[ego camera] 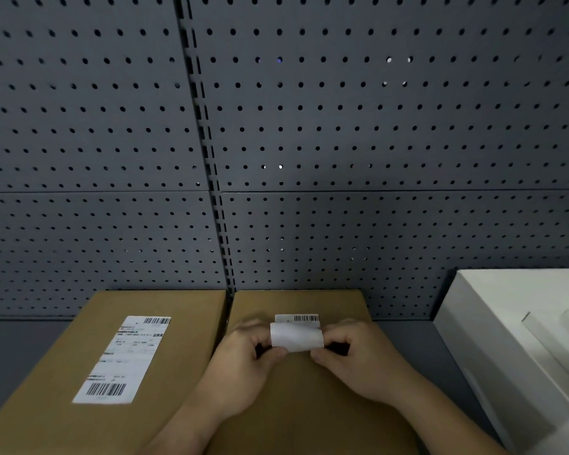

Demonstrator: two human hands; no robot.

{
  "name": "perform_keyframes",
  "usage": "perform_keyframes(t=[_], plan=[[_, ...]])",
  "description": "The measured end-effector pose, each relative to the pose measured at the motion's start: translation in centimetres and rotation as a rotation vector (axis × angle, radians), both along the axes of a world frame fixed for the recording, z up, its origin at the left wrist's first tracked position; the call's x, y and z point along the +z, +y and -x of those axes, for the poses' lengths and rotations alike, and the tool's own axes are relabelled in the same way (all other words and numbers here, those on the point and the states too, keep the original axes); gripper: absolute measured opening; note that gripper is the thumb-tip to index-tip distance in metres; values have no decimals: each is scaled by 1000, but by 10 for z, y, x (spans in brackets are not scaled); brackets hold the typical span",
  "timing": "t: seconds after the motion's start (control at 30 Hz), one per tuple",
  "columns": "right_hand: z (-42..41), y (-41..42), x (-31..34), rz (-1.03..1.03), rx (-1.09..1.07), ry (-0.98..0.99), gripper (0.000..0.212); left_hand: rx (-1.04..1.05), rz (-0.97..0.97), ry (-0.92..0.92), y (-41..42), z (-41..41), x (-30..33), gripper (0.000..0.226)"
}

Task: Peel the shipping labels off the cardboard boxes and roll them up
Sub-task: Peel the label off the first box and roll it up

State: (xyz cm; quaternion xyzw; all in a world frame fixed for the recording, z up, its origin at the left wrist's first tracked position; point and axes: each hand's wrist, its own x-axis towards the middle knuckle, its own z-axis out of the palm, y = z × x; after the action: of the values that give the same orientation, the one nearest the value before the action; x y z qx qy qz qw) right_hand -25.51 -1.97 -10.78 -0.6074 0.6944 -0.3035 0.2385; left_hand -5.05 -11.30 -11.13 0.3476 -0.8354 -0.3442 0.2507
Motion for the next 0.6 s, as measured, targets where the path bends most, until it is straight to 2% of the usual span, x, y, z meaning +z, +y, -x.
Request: perform_keyframes(t=[0.17, 0.27, 0.4, 0.53, 0.6], plan=[[6, -7, 11, -80, 90, -73, 29, -18, 34, -5, -1, 3, 0, 31], [3, -12, 7, -35, 50, 1, 20, -11, 17, -1, -1, 3, 1, 34], [0, -7, 6, 42, 55, -19, 16, 4, -15, -13, 4, 0, 4, 30], [0, -7, 6, 27, 15, -50, 15, -7, -6, -3, 3, -1, 5, 44], [0, -7, 5, 15, 2, -57, 15, -1, -2, 21, 1, 1, 3, 35]])
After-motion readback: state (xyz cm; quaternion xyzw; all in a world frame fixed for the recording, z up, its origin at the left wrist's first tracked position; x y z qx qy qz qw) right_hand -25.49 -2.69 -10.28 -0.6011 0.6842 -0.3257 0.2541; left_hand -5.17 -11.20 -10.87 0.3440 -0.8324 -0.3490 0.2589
